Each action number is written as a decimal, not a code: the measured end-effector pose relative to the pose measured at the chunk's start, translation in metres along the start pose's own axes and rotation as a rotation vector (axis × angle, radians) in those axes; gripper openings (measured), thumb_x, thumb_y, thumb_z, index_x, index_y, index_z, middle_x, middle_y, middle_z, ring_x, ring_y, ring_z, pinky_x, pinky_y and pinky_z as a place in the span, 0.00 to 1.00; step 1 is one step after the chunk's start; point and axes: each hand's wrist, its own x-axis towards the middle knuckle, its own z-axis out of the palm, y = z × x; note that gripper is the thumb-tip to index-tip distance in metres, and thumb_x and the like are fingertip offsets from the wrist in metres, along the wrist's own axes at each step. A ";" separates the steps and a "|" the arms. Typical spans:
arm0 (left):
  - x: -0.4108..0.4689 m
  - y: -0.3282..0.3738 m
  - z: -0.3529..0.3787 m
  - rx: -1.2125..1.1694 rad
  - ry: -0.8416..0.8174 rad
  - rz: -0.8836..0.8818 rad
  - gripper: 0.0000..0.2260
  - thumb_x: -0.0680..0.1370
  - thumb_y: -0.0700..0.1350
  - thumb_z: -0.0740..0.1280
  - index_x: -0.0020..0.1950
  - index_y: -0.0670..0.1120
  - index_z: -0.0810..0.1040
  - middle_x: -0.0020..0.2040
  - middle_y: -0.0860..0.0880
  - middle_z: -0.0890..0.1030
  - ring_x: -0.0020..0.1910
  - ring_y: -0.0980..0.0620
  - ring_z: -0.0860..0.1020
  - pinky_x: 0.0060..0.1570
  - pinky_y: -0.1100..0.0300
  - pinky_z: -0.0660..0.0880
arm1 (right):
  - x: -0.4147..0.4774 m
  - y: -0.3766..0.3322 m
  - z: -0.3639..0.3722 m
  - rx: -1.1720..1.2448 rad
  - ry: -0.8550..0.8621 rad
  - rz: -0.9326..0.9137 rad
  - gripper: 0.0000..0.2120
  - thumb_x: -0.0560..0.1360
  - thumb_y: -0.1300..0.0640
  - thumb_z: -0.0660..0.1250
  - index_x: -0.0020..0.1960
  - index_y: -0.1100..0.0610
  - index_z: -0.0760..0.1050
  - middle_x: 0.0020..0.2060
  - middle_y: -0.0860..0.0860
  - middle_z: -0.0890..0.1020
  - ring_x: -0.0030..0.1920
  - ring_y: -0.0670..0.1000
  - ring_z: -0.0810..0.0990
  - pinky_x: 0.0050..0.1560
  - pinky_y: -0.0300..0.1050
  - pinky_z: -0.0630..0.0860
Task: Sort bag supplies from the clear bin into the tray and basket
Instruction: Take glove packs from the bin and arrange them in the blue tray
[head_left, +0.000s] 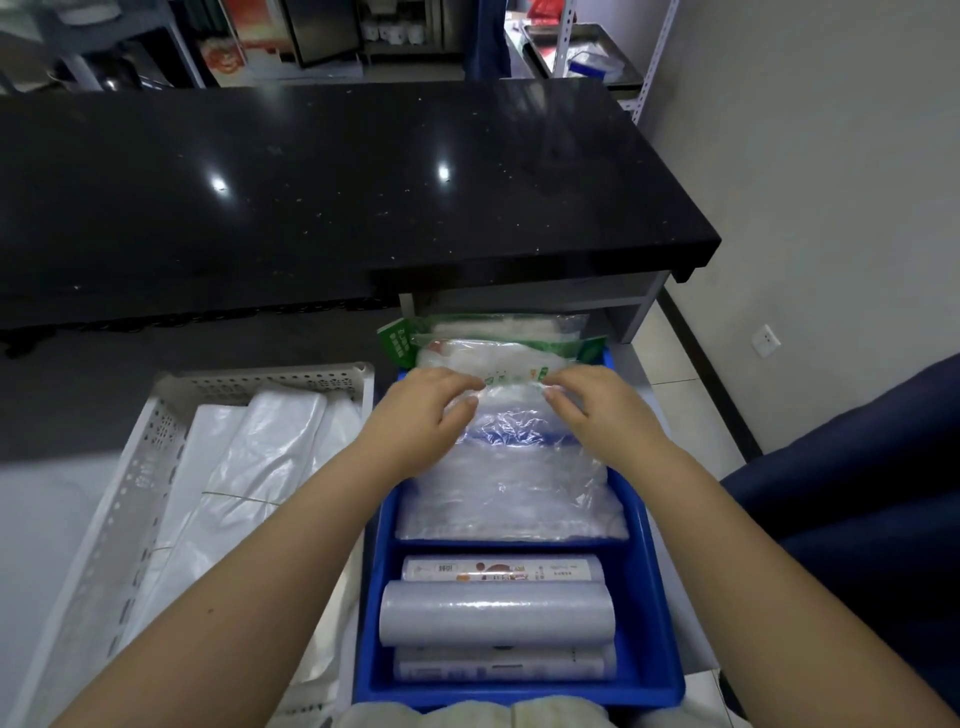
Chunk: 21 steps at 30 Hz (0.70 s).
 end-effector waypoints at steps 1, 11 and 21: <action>-0.004 0.002 -0.004 -0.017 0.042 0.016 0.16 0.78 0.52 0.57 0.63 0.52 0.76 0.60 0.52 0.79 0.61 0.51 0.71 0.60 0.51 0.69 | -0.006 -0.004 -0.005 0.025 0.070 -0.037 0.11 0.79 0.52 0.62 0.58 0.53 0.78 0.54 0.48 0.81 0.57 0.49 0.74 0.54 0.42 0.70; -0.059 0.017 0.039 0.149 -0.241 0.063 0.19 0.79 0.54 0.60 0.70 0.55 0.70 0.67 0.55 0.74 0.66 0.53 0.69 0.65 0.53 0.66 | -0.078 -0.011 0.030 -0.121 -0.223 -0.042 0.18 0.78 0.48 0.61 0.67 0.48 0.70 0.64 0.45 0.76 0.63 0.49 0.71 0.62 0.43 0.66; -0.067 0.012 0.047 0.141 -0.340 0.043 0.17 0.81 0.52 0.53 0.68 0.55 0.72 0.67 0.54 0.75 0.64 0.52 0.70 0.63 0.54 0.67 | -0.091 -0.015 0.039 -0.166 -0.390 0.178 0.21 0.79 0.39 0.53 0.65 0.48 0.72 0.63 0.47 0.76 0.62 0.53 0.72 0.60 0.51 0.69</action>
